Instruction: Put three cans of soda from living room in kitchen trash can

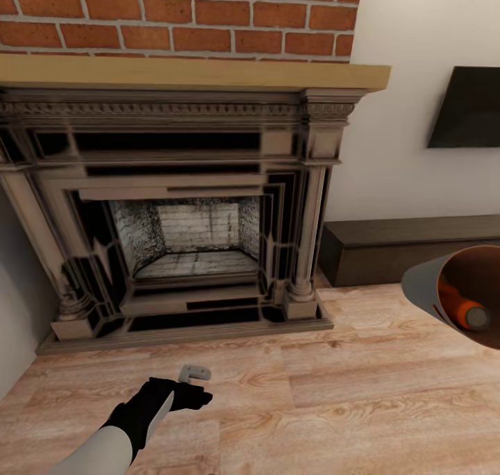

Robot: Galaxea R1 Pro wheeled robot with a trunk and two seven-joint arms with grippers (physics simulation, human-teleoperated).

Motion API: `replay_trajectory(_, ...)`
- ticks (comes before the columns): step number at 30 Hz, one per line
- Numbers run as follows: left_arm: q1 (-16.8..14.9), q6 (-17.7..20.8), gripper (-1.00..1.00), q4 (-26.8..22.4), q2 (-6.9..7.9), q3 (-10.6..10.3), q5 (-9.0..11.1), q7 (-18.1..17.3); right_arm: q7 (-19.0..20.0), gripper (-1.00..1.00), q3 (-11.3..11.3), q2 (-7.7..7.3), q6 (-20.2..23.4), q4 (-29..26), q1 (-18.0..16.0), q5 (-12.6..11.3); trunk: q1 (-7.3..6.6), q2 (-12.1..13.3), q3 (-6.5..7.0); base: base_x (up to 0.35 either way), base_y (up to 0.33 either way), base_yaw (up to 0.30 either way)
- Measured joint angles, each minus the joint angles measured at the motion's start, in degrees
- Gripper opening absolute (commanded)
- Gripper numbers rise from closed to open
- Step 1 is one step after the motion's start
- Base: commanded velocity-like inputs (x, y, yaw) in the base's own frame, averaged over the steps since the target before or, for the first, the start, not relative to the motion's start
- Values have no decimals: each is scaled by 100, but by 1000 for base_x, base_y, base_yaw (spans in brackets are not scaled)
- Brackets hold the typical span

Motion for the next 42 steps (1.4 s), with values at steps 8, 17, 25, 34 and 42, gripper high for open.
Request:
replay_trajectory(8,7,-3,100,0,-72,-5,-5,225,17,-100,12,-48,-5,0,0,16,176,-321,-144,0,0,0)
replay_trajectory(17,9,-3,100,3,-155,-20,-5,424,70,-100,125,-102,-10,-3,-3,23,330,-603,-270,0,0,0)
replay_trajectory(25,8,-12,100,1,-163,-145,6,480,79,-100,229,-99,-1,-9,0,-10,330,-603,-264,0,0,-34)
replay_trajectory(34,9,-17,100,0,-163,-157,11,483,75,-100,382,-98,-9,-9,-1,10,330,-603,-220,0,0,-193)
replay_trajectory(42,9,-17,100,0,-163,-165,11,483,75,-100,390,-103,-12,-9,-2,38,330,-603,-188,0,0,-108)
